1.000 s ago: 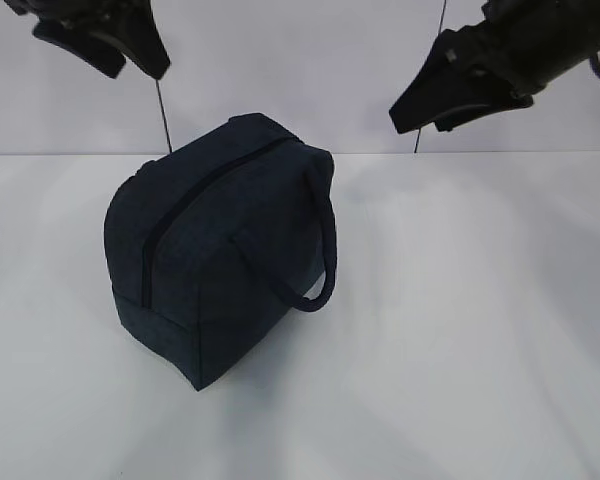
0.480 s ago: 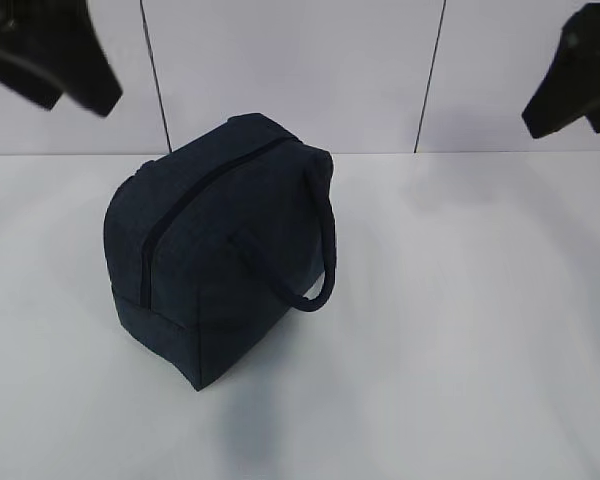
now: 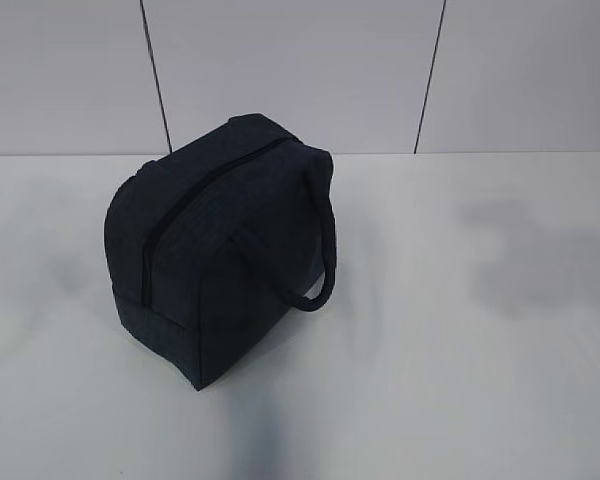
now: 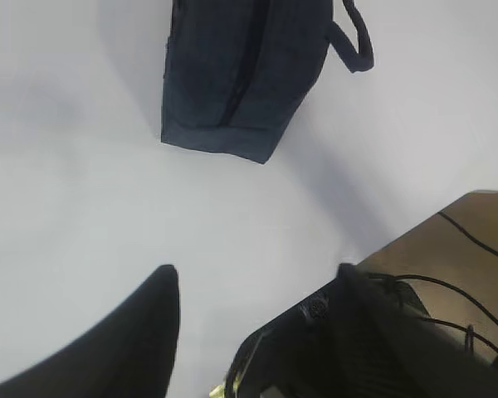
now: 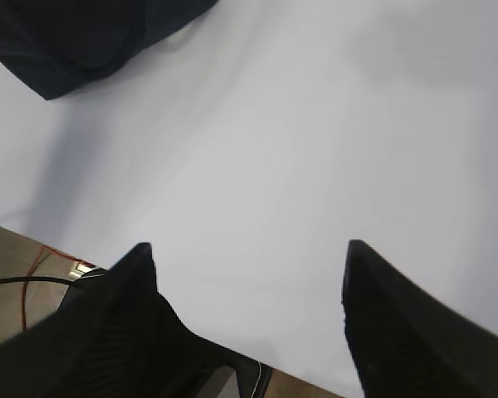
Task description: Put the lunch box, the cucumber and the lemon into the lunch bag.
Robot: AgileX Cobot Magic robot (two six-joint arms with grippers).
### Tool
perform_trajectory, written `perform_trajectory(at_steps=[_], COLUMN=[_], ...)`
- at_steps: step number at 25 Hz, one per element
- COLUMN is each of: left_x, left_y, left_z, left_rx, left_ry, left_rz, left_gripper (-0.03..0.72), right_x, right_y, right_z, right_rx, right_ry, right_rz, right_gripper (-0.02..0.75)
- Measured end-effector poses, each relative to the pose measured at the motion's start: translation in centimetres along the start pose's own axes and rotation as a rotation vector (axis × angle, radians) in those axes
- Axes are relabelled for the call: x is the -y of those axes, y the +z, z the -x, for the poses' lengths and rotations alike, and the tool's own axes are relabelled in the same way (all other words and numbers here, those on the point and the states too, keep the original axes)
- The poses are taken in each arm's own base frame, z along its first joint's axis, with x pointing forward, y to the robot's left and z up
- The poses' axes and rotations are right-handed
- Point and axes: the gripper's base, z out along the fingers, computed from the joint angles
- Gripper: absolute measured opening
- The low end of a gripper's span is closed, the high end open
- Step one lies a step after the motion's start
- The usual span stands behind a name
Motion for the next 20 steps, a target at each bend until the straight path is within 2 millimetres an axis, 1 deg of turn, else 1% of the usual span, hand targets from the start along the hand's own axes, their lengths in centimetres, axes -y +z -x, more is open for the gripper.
perform_trajectory(at_steps=[2, 5, 7, 9, 10, 13, 14, 18, 20], left_x=[0.0, 0.0, -0.2, -0.4, -0.5, -0.9, -1.1, -1.4, -1.6], left_y=[-2.0, -3.8, -4.4, -4.4, -4.3, -3.3, -2.6, -0.5, 0.5], left_z=[-2.6, -6.3, -8.5, -10.6, -11.5, -13.6, -14.2, -15.8, -16.2], left_rx=[0.075, 0.165, 0.208, 0.238, 0.252, 0.254, 0.239, 0.192, 0.162], left_ry=[0.015, 0.032, 0.041, 0.047, 0.050, 0.054, 0.053, 0.051, 0.048], left_rz=[0.013, 0.034, 0.051, 0.068, 0.075, 0.096, 0.098, 0.105, 0.106], left_gripper=[0.424, 0.424, 0.424, 0.424, 0.424, 0.424, 0.424, 0.424, 0.424], right_x=[-0.5, -1.0, -1.2, -1.3, -1.3, -1.2, -1.2, -1.1, -1.0], right_y=[-0.5, -0.8, -0.8, -0.9, -0.8, -1.0, -1.0, -0.9, -0.4], right_z=[-2.6, -5.9, -7.8, -9.6, -10.4, -12.5, -13.1, -14.8, -15.5], right_rx=[0.028, 0.063, 0.084, 0.113, 0.122, 0.171, 0.182, 0.225, 0.220], right_ry=[-0.004, -0.014, -0.018, -0.019, -0.016, -0.019, -0.020, -0.018, -0.016], right_rz=[-0.009, -0.028, -0.046, -0.072, -0.086, -0.145, -0.160, -0.205, -0.215], right_gripper=[0.530, 0.530, 0.530, 0.530, 0.530, 0.530, 0.530, 0.530, 0.530])
